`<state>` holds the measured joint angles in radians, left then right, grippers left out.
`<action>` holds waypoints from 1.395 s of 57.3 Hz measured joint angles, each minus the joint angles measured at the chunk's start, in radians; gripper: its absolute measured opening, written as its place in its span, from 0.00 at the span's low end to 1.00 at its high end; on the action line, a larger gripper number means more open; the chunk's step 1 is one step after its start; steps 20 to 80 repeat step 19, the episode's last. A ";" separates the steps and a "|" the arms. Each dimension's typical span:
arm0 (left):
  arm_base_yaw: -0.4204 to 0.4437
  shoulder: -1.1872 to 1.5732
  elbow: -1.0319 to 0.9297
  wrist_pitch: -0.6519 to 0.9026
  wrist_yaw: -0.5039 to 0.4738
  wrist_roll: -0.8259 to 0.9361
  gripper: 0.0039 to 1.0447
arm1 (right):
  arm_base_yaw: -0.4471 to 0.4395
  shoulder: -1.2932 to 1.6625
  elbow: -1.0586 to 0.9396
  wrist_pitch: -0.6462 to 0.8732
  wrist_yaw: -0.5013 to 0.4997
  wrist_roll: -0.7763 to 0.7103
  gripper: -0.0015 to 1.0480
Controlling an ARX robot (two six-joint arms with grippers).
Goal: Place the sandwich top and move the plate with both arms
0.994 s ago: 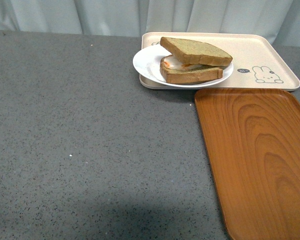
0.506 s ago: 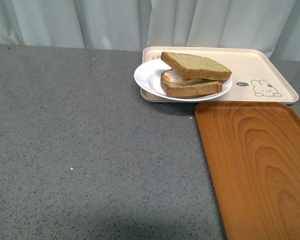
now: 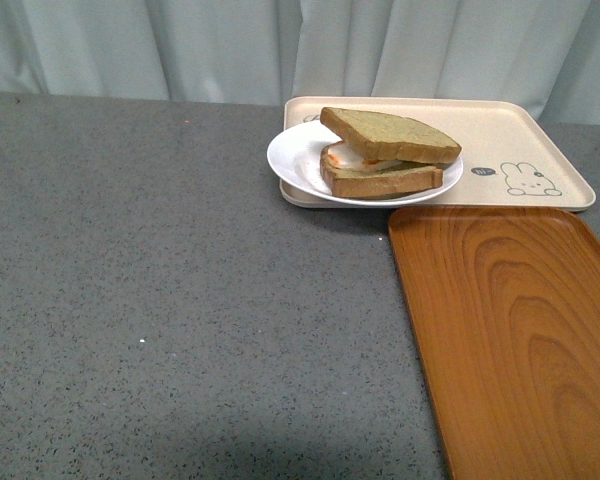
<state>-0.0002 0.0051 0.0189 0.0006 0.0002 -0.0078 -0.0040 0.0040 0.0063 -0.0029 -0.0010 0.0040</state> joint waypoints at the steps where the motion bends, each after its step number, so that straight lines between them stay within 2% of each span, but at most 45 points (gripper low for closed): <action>1: 0.000 0.000 0.000 0.000 0.000 0.000 0.36 | 0.000 0.000 0.000 0.000 0.000 0.000 0.91; 4: 0.000 0.000 0.000 0.000 0.000 0.000 0.44 | 0.000 0.000 0.000 0.000 0.000 0.000 0.91; 12: 0.000 0.000 0.000 0.000 0.000 0.000 0.80 | 0.000 0.000 0.000 0.000 0.000 0.000 0.91; 16: 0.000 0.000 0.000 0.000 0.000 0.000 0.92 | 0.000 0.000 0.000 0.000 0.000 0.000 0.91; 18: 0.000 0.000 0.000 0.000 0.000 0.001 0.96 | 0.000 0.000 0.000 0.000 0.000 0.000 0.91; 80: 0.000 0.000 0.000 0.000 0.000 0.002 0.96 | 0.000 0.000 0.000 0.000 0.000 0.000 0.91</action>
